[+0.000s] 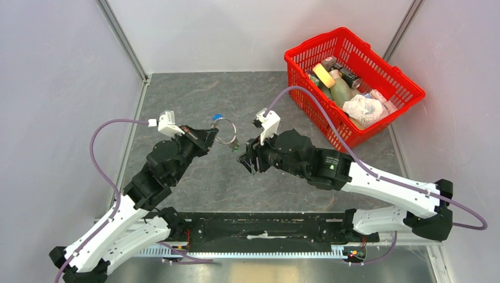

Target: Put the keys on the keyring

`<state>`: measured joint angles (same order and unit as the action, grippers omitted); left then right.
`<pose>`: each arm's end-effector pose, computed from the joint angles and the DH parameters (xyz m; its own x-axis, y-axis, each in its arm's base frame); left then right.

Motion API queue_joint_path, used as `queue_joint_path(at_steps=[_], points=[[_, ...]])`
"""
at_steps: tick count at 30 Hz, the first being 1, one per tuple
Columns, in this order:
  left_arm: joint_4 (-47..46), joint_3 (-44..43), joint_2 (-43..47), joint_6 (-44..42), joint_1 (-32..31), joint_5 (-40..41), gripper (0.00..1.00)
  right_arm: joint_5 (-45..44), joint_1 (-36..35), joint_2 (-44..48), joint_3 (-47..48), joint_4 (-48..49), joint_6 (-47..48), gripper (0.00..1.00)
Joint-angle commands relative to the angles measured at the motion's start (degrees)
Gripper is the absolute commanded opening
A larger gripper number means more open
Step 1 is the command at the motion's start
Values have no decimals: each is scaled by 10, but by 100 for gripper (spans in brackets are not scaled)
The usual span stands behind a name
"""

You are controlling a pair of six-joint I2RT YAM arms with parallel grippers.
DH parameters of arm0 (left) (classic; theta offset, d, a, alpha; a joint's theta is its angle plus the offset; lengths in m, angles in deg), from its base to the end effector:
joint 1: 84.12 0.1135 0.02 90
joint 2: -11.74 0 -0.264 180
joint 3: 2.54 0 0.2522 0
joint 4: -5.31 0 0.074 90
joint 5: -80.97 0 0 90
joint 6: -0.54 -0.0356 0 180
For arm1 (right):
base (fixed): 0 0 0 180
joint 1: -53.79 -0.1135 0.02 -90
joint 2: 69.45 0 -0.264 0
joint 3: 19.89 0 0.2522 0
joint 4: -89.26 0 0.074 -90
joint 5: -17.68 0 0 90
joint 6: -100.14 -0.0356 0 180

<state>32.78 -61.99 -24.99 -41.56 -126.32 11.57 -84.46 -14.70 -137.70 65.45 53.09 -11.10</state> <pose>0.1181 -0.0901 0.3599 -0.3149 -0.6520 -0.6897 0.2019 0.6641 -0.7199 0.1045 0.2448 0.3973 -0.4148 -0.0866 -0.9058 -0.7364 0.6166 0.2783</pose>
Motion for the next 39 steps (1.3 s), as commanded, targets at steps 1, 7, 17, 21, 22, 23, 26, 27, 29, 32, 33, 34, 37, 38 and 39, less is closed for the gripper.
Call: queue_joint_path(at_steps=[1, 7, 17, 21, 22, 23, 26, 27, 29, 32, 33, 34, 37, 38, 39], points=[[22, -31, -7, 101, 1, 56, 2, -63, -1, -19, -8, 70, -12, 58], [30, -35, -11, 133, 1, 53, 2, -78, -1, -39, -10, 102, 2, 58], [73, -50, -5, 181, 1, 53, 2, -86, -1, -70, -1, 97, 26, 57], [84, -53, -1, 194, 1, 57, 2, -92, -1, -84, 4, 96, 32, 53], [85, -54, 0, 195, 1, 57, 2, -95, 0, -86, 5, 97, 37, 53], [86, -54, 2, 196, 1, 57, 2, -100, -1, -89, 5, 96, 39, 52], [89, -57, 4, 197, 1, 56, 2, -106, 0, -93, 7, 99, 49, 52], [90, -59, 5, 197, 1, 56, 2, -107, -1, -95, 9, 99, 50, 51], [90, -60, 5, 197, 1, 54, 2, -114, 0, -101, 12, 101, 53, 48], [91, -60, 6, 197, 1, 53, 2, -119, -1, -112, 19, 104, 56, 45], [92, -61, 6, 197, 1, 52, 2, -118, -1, -116, 22, 105, 56, 44], [91, -61, 6, 197, 1, 53, 2, -118, -1, -120, 24, 107, 56, 42], [93, -62, 8, 196, 1, 53, 2, -114, -1, -126, 30, 113, 55, 37], [94, -63, 8, 195, 1, 54, 2, -112, -1, -126, 31, 115, 56, 37], [96, -63, 9, 195, 1, 55, 2, -111, -1, -127, 31, 118, 55, 36]])
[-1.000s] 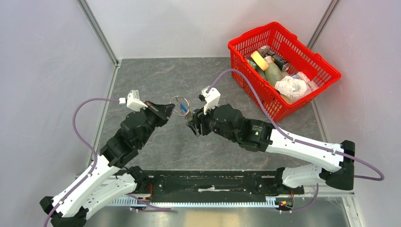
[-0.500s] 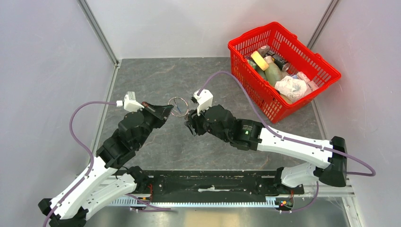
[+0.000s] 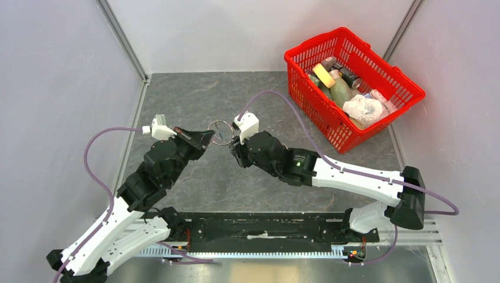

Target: Put the keys on the keyring

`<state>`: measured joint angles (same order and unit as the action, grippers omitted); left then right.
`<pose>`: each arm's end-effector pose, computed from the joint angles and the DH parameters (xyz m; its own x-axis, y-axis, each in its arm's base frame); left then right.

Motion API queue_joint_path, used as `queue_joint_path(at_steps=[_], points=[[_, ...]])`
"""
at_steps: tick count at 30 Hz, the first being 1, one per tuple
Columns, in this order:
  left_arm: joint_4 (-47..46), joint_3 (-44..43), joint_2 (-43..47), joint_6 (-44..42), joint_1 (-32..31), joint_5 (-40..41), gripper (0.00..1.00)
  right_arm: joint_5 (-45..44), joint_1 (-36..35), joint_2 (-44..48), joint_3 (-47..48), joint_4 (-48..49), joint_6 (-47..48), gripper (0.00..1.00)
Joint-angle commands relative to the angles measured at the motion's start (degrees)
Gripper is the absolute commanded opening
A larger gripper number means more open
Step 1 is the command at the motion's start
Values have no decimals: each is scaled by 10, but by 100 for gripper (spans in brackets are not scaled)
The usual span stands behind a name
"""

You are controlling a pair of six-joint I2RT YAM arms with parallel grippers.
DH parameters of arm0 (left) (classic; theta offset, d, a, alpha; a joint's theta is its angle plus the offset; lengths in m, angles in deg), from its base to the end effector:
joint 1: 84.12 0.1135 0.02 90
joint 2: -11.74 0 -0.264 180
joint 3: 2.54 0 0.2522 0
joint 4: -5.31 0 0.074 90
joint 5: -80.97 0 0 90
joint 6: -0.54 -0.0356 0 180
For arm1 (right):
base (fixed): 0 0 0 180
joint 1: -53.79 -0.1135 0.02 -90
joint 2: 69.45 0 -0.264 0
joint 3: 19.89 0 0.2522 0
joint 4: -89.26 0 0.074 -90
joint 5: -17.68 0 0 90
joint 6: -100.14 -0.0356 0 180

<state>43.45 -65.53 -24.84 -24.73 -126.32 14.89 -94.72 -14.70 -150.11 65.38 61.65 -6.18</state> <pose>0.1121 -0.0821 0.3613 -0.3536 -0.7952 -0.4925 0.0004 0.5264 -0.8502 0.1325 0.2992 0.3525 -0.3431 -0.1619 -0.9253 -0.6618 0.7407 0.1158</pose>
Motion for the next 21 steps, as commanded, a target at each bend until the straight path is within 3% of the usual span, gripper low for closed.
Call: queue_joint_path(at_steps=[1, 13, 17, 21], points=[[-11, -27, 8, 27, 1, 22, 2, -7, -1, -4, 34, 33, 7, 35], [-11, -27, 10, 25, 1, 21, 2, -10, 0, -23, 55, 37, 6, 30], [-11, -27, 10, 25, 1, 21, 2, -18, 0, -27, 57, 36, 7, 19], [-11, -27, 11, 24, 1, 21, 2, -32, -1, -25, 61, 30, 8, 0]])
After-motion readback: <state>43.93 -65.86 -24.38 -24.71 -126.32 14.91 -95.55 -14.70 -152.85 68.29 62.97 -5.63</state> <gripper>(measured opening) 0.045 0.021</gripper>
